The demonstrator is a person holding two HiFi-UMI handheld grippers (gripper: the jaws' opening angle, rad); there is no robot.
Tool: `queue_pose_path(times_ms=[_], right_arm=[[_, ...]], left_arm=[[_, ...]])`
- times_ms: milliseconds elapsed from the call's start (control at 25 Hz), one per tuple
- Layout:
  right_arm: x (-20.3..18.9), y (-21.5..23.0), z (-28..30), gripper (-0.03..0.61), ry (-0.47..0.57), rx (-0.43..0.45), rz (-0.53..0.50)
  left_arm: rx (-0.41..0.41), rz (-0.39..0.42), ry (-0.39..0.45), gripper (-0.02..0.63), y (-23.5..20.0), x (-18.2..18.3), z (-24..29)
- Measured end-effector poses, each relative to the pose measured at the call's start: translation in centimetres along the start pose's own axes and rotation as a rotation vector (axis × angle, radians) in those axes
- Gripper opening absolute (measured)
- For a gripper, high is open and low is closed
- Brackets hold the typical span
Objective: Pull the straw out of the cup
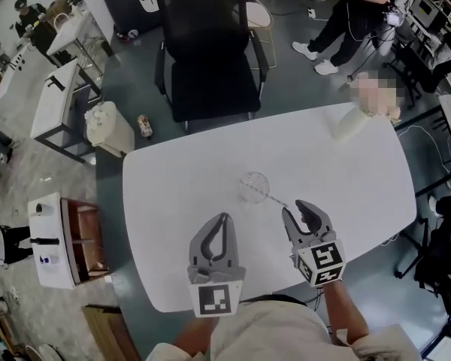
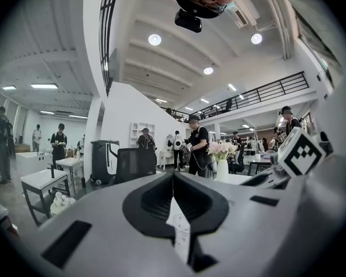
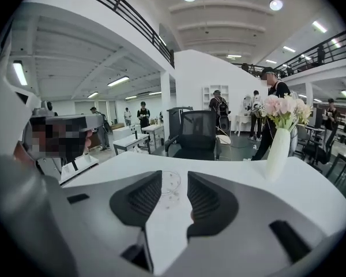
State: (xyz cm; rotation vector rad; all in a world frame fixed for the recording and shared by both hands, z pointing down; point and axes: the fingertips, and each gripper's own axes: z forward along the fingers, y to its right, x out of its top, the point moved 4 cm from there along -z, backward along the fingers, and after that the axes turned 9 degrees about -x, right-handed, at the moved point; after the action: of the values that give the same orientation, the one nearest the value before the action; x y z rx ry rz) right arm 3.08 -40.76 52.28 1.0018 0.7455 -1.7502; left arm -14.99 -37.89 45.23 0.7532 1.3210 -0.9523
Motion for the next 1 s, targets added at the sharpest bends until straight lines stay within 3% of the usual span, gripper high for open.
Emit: queue_pose_path(times_ms=[320, 480, 720, 1000], right_arm=[[-1.5, -0.2, 2.9, 0.141, -0.071, 0.025, 0.004], [-2.0, -0.8, 3.6, 0.140, -0.096, 0.037, -0.011], [-2.8, -0.9, 4.4, 0.133, -0.120, 0.036, -0.013], [-3.3, -1.1, 4.9, 0.086, -0.134, 0.037, -0.021]], left_arm=[[0.002, 0.043, -0.054, 0.005, -1.7, -1.6, 1.0], [0.013, 0.003, -0.044, 0.005, -2.3, -1.9, 1.5], [-0.006, 0.003, -0.062, 0.005, -2.5, -2.5, 2.1], [-0.003, -0.009, -0.059, 0.005, -3.0, -2.8, 2.2]])
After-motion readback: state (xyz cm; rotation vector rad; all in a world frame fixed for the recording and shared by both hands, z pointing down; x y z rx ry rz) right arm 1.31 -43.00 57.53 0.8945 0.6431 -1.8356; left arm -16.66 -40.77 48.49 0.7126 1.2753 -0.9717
